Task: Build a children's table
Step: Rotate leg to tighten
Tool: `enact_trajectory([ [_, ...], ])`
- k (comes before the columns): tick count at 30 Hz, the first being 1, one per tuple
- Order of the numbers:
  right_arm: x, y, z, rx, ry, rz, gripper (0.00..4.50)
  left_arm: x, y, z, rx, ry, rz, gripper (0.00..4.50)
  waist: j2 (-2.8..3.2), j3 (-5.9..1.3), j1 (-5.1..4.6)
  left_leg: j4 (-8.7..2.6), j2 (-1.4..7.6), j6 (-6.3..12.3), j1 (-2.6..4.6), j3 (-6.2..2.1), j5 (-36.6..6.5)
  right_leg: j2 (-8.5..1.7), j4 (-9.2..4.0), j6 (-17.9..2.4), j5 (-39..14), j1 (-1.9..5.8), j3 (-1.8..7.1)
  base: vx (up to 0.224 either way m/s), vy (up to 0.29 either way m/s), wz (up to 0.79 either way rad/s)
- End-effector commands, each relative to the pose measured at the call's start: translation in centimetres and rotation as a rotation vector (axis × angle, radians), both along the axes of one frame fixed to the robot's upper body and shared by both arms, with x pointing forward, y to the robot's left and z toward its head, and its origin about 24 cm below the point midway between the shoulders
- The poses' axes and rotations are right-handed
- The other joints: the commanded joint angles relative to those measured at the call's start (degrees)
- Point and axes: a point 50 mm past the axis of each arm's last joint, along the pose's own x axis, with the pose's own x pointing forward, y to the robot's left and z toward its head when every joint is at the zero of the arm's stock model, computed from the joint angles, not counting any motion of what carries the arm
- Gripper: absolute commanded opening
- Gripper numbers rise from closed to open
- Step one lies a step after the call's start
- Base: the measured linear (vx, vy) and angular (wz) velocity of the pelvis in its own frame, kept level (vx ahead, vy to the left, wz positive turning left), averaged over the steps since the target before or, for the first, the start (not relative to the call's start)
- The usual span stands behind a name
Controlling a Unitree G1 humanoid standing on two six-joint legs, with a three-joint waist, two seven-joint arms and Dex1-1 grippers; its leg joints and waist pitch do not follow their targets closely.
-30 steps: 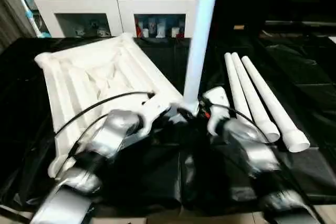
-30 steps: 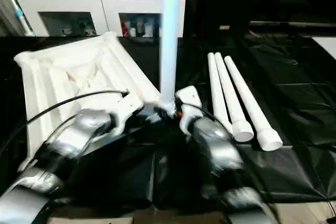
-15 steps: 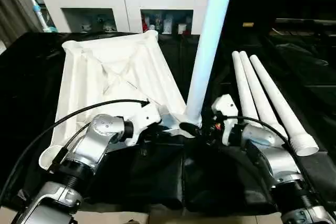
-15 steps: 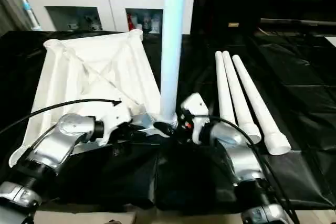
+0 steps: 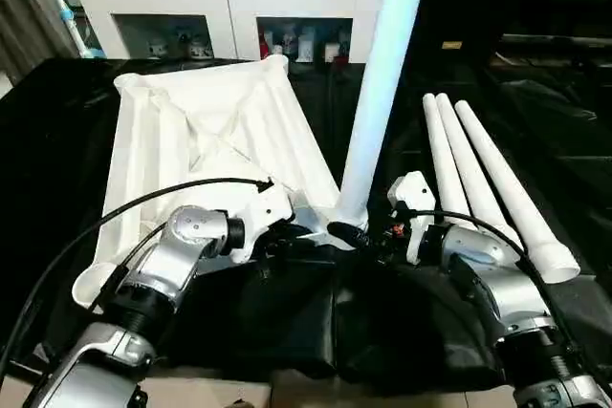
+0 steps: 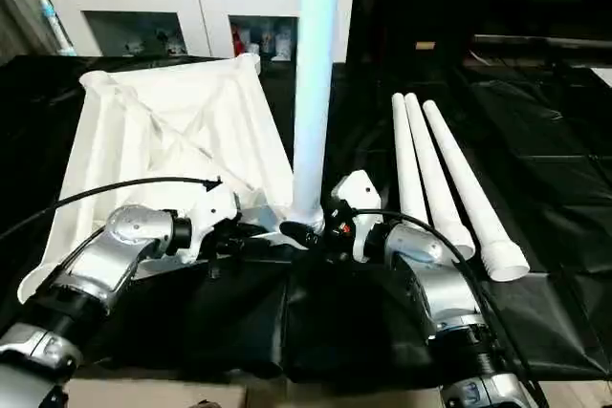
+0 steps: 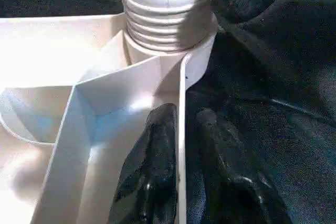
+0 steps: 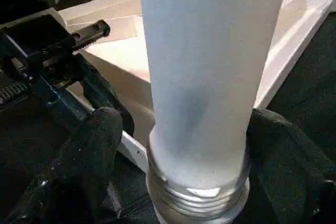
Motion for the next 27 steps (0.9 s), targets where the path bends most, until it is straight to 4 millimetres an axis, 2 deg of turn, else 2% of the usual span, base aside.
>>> enact_trajectory([
  [1,-0.2,0.1,0.2,-0.007,-0.011,0.011,3.86,0.0,0.7,-0.9,0.041,0.030,0.019,0.59,-0.32,-3.18,-0.05,-3.97,3.89,3.28,0.54,-1.64,-11.83,-5.24,-4.48,-11.94,-9.86,2.83,2.86,0.000,0.000,0.00],
  [4,-0.1,0.1,0.3,-0.008,-0.015,0.009,3.86,-0.1,0.8,-1.2,0.061,0.037,0.012,0.39,-0.33,-3.13,-0.04,-4.00,3.86,2.91,0.65,-1.62,-12.58,-5.24,-4.69,-11.54,-11.65,2.74,2.91,0.000,0.000,0.00],
  [10,0.0,-0.2,0.3,-0.014,-0.018,-0.001,3.86,-0.2,0.9,-1.8,0.112,0.052,-0.011,0.03,-0.35,-3.25,0.04,-3.95,3.88,2.94,0.67,-1.63,-11.91,-5.32,-4.56,-11.48,-10.97,2.78,2.94,0.000,0.000,0.00],
  [12,0.0,-0.4,0.1,-0.030,-0.016,0.004,3.86,-0.2,0.8,-1.9,0.122,0.056,-0.022,0.03,-0.35,-3.32,0.01,-3.89,3.91,3.18,0.64,-1.61,-11.10,-5.22,-4.36,-12.04,-8.88,2.77,2.89,0.000,0.000,0.00],
  [18,0.1,-1.0,-0.6,-0.109,-0.021,-0.006,3.86,-0.5,0.6,-1.9,0.117,0.056,-0.054,0.03,-0.49,-3.31,-0.01,-3.74,3.80,3.27,0.59,-1.51,-11.00,-5.30,-4.38,-12.42,-8.71,2.89,2.87,0.000,0.000,0.00],
  [27,0.5,-0.6,0.0,-0.040,-0.025,0.003,3.86,-0.7,0.3,-1.9,0.110,0.054,-0.074,0.03,-0.55,-3.35,0.03,-3.69,3.94,4.05,0.58,-1.52,-10.60,-5.36,-4.30,-12.91,-8.34,2.91,2.85,0.000,0.000,0.00],
])
